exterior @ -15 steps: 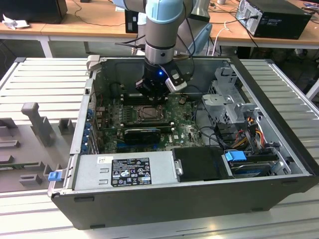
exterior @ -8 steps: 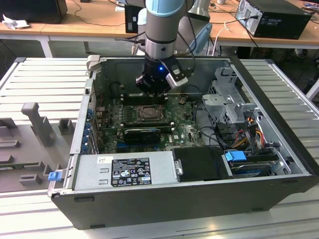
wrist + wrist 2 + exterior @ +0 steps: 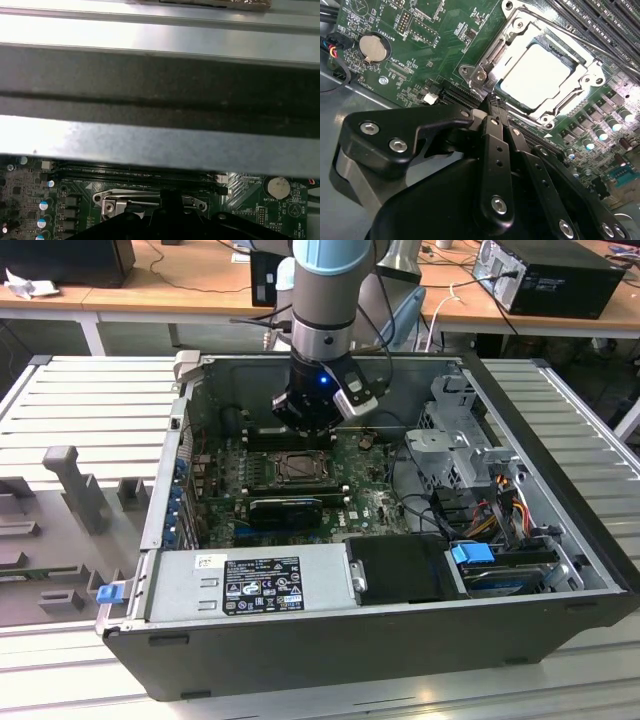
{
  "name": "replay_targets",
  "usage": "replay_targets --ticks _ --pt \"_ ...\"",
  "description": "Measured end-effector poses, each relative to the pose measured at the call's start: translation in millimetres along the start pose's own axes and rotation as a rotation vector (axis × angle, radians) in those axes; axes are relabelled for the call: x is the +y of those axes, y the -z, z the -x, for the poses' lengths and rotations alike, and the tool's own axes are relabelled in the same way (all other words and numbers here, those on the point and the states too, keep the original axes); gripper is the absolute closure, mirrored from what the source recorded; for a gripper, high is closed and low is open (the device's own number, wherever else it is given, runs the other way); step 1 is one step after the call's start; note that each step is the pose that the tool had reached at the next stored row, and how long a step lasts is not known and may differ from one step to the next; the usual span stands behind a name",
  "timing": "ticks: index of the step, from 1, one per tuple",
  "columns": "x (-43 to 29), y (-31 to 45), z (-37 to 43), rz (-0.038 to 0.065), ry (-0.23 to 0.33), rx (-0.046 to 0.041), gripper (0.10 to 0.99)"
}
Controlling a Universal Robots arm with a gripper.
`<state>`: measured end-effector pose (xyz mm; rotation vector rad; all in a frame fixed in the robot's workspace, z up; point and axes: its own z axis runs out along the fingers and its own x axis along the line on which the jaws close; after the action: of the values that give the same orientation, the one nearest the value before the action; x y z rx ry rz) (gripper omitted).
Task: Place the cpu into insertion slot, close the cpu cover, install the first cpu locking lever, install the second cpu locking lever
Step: 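Install the first cpu locking lever, then install the second cpu locking lever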
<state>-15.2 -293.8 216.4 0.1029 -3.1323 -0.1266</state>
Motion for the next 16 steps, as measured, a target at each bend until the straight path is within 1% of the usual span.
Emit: replay_targets --ticks 7,12,16 --pt "-1.8 0.2 -0.1 0.0 0.0 0.0 0.98" --pt "-7.1 0.6 -0.4 0.001 0.0 0.0 0.98" --pt "-8.6 0.7 -0.5 0.001 0.0 -0.0001 0.98"
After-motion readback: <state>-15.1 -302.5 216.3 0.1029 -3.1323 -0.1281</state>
